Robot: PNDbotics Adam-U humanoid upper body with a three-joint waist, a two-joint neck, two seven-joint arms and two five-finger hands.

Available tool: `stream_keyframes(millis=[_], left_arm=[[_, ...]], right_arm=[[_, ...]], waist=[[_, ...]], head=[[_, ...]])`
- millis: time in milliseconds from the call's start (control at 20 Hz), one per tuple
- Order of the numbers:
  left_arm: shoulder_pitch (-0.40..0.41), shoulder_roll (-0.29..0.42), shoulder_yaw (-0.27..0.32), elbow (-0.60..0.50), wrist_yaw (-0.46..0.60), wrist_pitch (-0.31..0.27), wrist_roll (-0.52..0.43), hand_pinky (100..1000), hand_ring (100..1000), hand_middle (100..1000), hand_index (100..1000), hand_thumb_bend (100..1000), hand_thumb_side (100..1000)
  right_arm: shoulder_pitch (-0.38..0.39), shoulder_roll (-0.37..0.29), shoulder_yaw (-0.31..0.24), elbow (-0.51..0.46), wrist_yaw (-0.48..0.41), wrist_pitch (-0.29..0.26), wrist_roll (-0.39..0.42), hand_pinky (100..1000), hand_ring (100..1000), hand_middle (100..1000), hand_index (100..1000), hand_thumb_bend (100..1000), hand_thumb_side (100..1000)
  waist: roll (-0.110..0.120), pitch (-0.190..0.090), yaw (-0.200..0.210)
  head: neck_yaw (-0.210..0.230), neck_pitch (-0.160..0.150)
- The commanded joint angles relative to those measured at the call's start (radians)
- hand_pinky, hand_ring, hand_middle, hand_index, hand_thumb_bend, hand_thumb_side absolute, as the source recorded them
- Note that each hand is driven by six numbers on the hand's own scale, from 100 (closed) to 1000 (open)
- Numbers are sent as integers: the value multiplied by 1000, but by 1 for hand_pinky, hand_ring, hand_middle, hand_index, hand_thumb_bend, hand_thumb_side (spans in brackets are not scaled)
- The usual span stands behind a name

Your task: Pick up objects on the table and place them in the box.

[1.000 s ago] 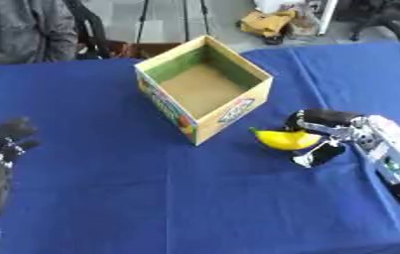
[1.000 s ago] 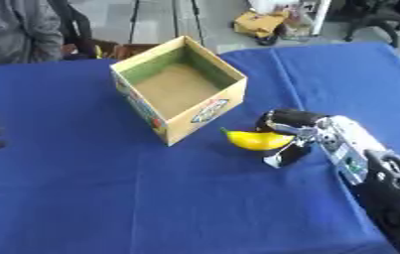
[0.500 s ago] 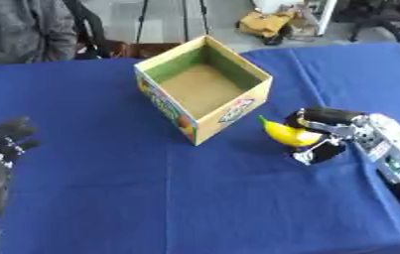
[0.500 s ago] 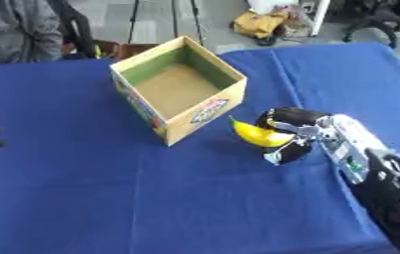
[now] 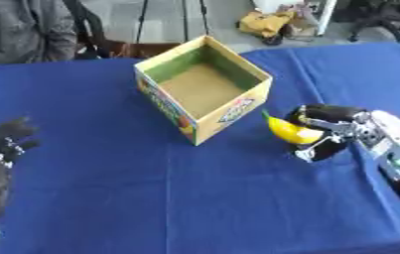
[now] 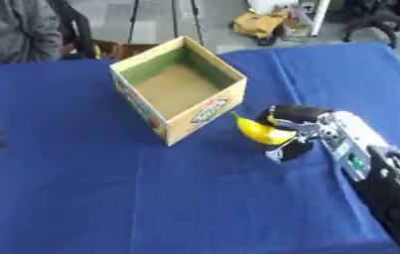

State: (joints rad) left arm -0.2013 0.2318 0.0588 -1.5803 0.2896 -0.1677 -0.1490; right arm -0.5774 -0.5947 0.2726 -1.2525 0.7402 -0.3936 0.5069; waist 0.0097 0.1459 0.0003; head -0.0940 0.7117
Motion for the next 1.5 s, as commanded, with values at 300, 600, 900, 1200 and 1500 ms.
stream_keyframes(millis=[300, 600, 900, 1200, 1500], left_arm=[[-10, 18, 1, -15, 0, -2, 1, 757, 778, 753, 672, 445, 1000], [-11, 20, 2, -16, -2, -1, 1, 757, 778, 753, 671, 446, 1000], [-15, 23, 2, -18, -4, 0, 2, 757, 777, 752, 671, 448, 1000], [-23, 24, -1, -20, -4, 1, 0, 757, 777, 752, 671, 450, 1000], [-34, 23, -6, -22, -2, 2, -5, 757, 776, 752, 670, 451, 1000]], right_arm=[[-53, -74, 19, -35, 49, -26, 14, 675, 614, 618, 723, 100, 163], [-77, -92, 36, -38, 80, -46, 21, 667, 621, 626, 727, 100, 154], [-131, -115, 47, -53, 107, -62, 21, 666, 628, 636, 732, 100, 142], [-189, -118, 51, -60, 127, -72, 20, 667, 633, 641, 734, 100, 136], [-230, -107, 49, -38, 158, -77, 17, 667, 635, 644, 735, 100, 129]], waist=[[-12, -14, 3], [-19, -12, 9], [-32, -9, 24], [-39, -3, 52], [-39, 2, 104]], head=[[4, -3], [7, -7], [6, -14], [-3, -24], [-19, -37]])
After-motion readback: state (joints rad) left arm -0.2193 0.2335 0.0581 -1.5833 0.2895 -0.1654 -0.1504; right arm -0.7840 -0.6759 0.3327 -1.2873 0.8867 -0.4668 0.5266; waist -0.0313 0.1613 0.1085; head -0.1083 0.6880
